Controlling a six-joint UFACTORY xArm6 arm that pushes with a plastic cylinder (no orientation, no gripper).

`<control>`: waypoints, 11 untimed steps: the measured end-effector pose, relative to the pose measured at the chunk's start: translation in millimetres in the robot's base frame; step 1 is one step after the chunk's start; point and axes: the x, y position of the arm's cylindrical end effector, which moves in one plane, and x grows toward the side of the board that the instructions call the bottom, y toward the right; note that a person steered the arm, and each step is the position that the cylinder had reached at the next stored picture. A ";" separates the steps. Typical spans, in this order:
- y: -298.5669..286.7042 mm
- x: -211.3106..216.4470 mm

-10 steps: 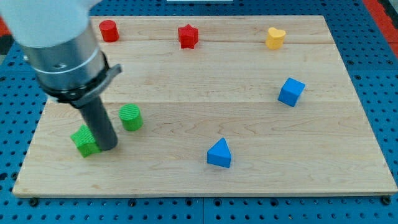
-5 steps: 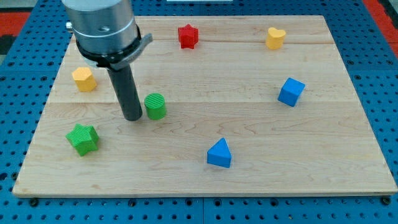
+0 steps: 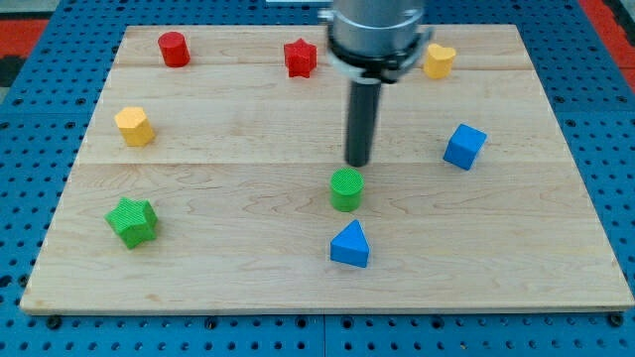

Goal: Push the green circle to the bottom right

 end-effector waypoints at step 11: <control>133.0 77.9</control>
